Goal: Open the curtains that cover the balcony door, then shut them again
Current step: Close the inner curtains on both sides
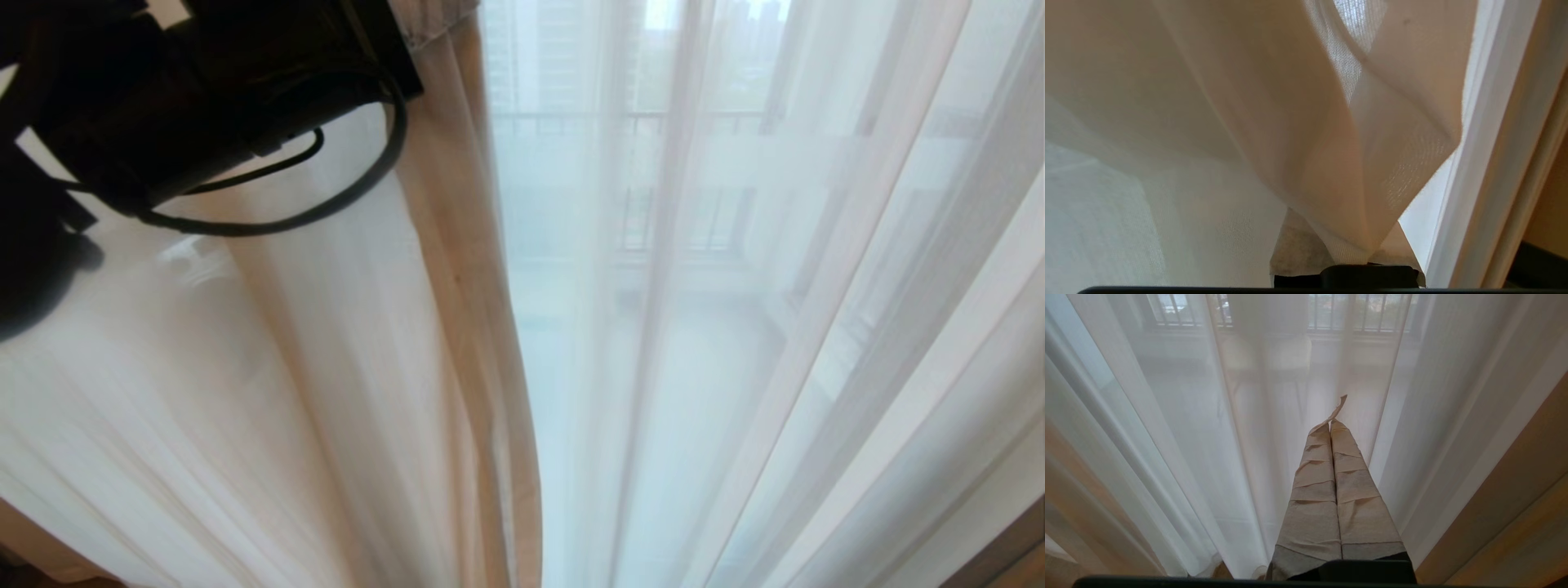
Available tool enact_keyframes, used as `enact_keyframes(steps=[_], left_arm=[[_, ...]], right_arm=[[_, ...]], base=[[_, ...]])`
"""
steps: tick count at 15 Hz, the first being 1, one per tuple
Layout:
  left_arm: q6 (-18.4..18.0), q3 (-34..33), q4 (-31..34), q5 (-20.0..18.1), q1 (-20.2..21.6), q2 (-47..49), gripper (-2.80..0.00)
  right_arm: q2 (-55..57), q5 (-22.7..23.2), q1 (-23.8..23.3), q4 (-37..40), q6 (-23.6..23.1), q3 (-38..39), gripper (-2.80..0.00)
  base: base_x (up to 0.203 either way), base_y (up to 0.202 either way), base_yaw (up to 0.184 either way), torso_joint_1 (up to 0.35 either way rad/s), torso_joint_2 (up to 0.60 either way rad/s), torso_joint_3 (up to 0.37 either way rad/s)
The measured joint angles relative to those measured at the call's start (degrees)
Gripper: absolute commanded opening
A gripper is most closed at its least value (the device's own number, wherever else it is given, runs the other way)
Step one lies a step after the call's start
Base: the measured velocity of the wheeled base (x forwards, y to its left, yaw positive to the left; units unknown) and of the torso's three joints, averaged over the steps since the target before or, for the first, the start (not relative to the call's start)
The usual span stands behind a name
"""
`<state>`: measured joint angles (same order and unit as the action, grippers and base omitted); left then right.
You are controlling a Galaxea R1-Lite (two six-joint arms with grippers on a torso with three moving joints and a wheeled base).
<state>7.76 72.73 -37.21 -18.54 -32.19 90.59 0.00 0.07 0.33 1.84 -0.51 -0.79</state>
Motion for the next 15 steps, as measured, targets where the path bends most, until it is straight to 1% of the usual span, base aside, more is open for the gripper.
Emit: enact_keyframes(steps=[4, 8, 10, 11, 13, 15], left_arm=[[0.0, 4.9, -0.1, 0.0, -3.2, 5.4, -2.8], [0.0, 6.0, -0.1, 0.0, -4.0, 8.3, -2.8], [0.1, 6.1, -0.4, 0.1, -3.6, 9.2, -2.8], [0.0, 6.1, -0.5, 0.9, -3.0, 9.5, -2.8], [0.0, 5.9, -0.5, 4.1, -1.7, 9.8, -2.8], [-0.1, 5.7, -0.4, 5.5, 0.5, 10.0, -2.8]], right_arm=[[0.0, 0.0, 0.0, 0.0, 0.0, 0.0, -2.8], [0.0, 0.0, 0.0, 0.0, 0.0, 0.0, -2.8], [0.0, 0.0, 0.0, 0.0, 0.0, 0.0, -2.8], [0.0, 0.0, 0.0, 0.0, 0.0, 0.0, -2.8], [0.0, 0.0, 0.0, 0.0, 0.0, 0.0, -2.8], [0.0, 0.0, 0.0, 0.0, 0.0, 0.0, -2.8]], base=[[0.0, 0.0, 0.0, 0.0, 0.0, 0.0], [0.0, 0.0, 0.0, 0.0, 0.0, 0.0], [0.0, 0.0, 0.0, 0.0, 0.0, 0.0], [0.0, 0.0, 0.0, 0.0, 0.0, 0.0], [0.0, 0.0, 0.0, 0.0, 0.0, 0.0], [0.0, 0.0, 0.0, 0.0, 0.0, 0.0]])
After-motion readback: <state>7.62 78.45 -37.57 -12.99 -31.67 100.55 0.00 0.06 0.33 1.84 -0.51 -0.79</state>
